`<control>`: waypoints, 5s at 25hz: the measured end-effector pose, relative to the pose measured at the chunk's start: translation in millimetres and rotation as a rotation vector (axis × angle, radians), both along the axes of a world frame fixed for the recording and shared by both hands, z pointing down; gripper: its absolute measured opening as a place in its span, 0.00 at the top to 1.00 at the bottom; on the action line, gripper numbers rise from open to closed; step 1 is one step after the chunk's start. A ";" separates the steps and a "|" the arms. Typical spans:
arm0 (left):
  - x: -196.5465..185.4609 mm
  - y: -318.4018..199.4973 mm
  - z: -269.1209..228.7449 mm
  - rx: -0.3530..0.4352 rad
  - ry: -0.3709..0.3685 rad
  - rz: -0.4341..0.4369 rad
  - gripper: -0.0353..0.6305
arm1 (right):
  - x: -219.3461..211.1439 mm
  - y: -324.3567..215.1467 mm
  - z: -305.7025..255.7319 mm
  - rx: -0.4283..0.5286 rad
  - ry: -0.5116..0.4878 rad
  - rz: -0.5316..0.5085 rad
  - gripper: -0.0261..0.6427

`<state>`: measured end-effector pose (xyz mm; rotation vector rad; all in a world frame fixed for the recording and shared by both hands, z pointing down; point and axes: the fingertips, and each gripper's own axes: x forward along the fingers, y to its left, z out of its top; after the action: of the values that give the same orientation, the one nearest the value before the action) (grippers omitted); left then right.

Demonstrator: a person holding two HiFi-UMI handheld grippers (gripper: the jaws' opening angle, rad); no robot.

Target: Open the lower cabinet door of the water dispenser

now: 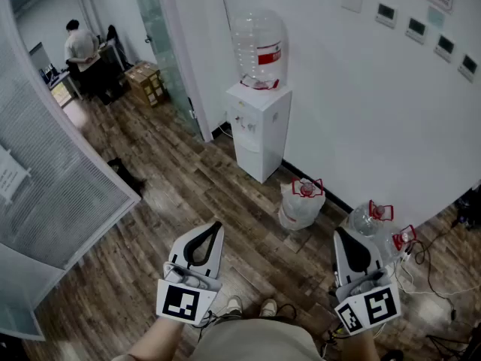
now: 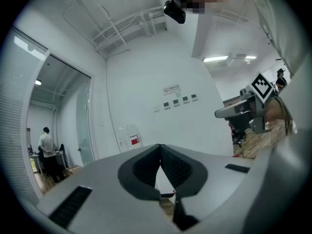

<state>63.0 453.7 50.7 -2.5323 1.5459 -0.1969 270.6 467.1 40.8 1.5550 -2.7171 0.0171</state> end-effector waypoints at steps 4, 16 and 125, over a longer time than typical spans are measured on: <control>3.7 -0.2 1.0 0.003 0.000 0.007 0.94 | 4.4 -0.6 1.6 -0.005 0.002 -0.005 0.95; 28.3 -12.7 16.9 -0.023 -0.007 -0.013 0.94 | 22.4 -8.1 13.9 -0.019 0.022 -0.052 0.95; -132.0 -653.3 376.2 -0.246 0.108 0.037 0.94 | -153.0 -675.0 487.6 -0.393 0.067 0.046 0.46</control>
<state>-69.1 -199.6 427.0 -2.8006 1.6013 -0.2640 117.6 -207.9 528.4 1.4684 -2.4333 0.4599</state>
